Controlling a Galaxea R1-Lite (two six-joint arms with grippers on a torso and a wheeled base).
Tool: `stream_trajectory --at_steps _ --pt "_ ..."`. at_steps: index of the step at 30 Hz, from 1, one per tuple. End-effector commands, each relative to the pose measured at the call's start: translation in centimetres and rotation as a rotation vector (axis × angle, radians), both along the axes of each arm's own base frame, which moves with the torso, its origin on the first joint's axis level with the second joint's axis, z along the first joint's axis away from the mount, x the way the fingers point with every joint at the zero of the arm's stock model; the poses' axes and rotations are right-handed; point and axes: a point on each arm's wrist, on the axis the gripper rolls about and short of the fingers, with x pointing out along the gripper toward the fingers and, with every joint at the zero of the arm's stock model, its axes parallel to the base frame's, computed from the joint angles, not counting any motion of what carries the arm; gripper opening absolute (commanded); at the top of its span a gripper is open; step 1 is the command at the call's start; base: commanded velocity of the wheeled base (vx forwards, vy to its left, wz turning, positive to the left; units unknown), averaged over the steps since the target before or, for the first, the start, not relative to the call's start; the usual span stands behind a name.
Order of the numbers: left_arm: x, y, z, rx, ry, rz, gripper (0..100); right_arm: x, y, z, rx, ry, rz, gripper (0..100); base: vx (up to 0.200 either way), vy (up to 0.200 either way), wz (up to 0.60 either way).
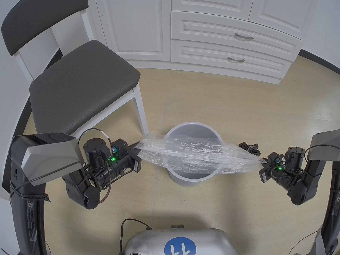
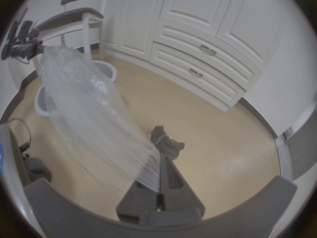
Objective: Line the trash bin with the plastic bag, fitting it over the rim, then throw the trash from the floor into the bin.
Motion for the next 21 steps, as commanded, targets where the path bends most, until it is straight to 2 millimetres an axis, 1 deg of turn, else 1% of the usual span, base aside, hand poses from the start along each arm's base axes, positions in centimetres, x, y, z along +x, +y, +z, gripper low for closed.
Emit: stream_trajectory --at_steps 1,3,4,5,7,10,11,15,17,21 --pt "-1.8 1.2 1.4 0.017 0.016 -0.045 0 -2.1 -0.6 0.9 -0.046 0.022 0.052 0 0.0 0.0 0.0" --pt "-1.9 1.3 1.1 0.03 0.03 -0.048 0 -2.4 -0.6 0.8 -0.054 0.032 0.062 0 0.0 0.0 0.0" --pt "-1.9 1.4 0.5 0.054 0.064 -0.053 0 -2.7 -0.6 0.6 -0.072 0.045 0.075 0 0.0 0.0 0.0" --pt "-1.9 1.4 0.5 0.057 0.068 -0.053 0 -2.7 -0.6 0.6 -0.072 0.045 0.075 0 0.0 0.0 0.0" --pt "-2.0 1.7 -0.6 0.092 0.137 -0.066 0 -2.9 -0.7 0.3 -0.093 0.064 0.086 0 0.0 0.0 0.0" --pt "-2.6 2.1 -1.3 0.137 0.183 -0.104 0 -3.3 -0.9 -0.1 -0.116 0.092 0.09 0 0.0 0.0 0.0" --pt "-2.6 2.2 -1.4 0.145 0.185 -0.105 0 -3.4 -0.9 -0.1 -0.119 0.093 0.091 0 0.0 0.0 0.0" --pt "-3.0 2.8 -2.6 0.227 0.204 -0.135 0 -3.7 -0.8 -1.2 -0.15 0.14 0.116 0 0.0 0.0 0.0" --pt "-3.1 2.8 -3.0 0.24 0.217 -0.15 0 -3.8 -0.6 -1.6 -0.158 0.155 0.142 0 0.0 0.0 0.0" --pt "-3.2 2.7 -3.4 0.246 0.234 -0.159 0 -4.2 -0.6 -1.9 -0.177 0.168 0.163 0 0.0 0.0 0.0"
